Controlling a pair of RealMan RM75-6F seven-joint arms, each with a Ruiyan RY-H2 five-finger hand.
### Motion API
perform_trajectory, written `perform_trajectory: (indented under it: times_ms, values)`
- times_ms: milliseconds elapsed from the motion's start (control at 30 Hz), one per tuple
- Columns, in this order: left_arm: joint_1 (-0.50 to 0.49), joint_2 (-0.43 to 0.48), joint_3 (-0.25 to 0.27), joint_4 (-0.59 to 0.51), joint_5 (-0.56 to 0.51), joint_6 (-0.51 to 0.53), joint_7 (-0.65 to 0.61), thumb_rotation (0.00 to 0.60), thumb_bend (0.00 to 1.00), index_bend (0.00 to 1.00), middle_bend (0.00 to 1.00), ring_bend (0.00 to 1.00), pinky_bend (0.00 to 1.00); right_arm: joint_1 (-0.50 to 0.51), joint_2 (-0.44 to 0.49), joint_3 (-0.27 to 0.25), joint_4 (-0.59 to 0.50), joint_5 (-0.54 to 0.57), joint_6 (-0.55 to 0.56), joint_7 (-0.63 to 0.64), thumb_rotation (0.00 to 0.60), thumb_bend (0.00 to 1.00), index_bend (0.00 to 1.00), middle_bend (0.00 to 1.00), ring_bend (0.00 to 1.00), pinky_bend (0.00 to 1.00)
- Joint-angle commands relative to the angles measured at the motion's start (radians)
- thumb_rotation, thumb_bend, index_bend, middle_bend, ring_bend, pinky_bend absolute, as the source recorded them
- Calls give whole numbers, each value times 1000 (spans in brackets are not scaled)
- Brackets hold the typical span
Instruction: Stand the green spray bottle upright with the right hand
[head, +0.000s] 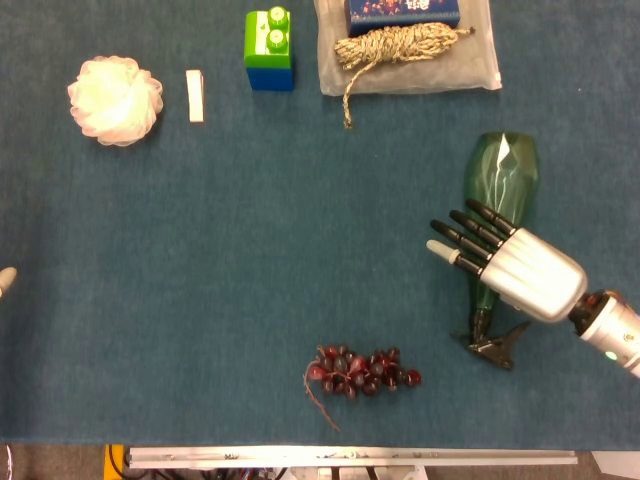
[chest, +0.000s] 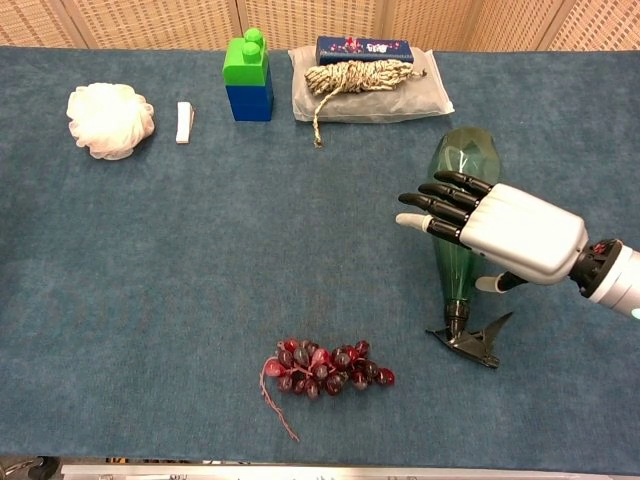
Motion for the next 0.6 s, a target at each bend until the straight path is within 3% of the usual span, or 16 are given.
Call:
perform_trajectory:
  times_ms: [33,200,600]
  values:
    - [0,0,0,0,0,0,0,600,0,0,0,0,0,4,11,0,-15,14,-18,9,600,0,84,0,0,0]
    - [0,0,0,0,0,0,0,600,0,0,0,0,0,25,72,6,-90,66,-94,5,600,0,84,0,0,0]
    - [0,0,0,0,0,0,0,600,0,0,0,0,0,75,159,58,-226,176,-256,-174,600,0,84,0,0,0]
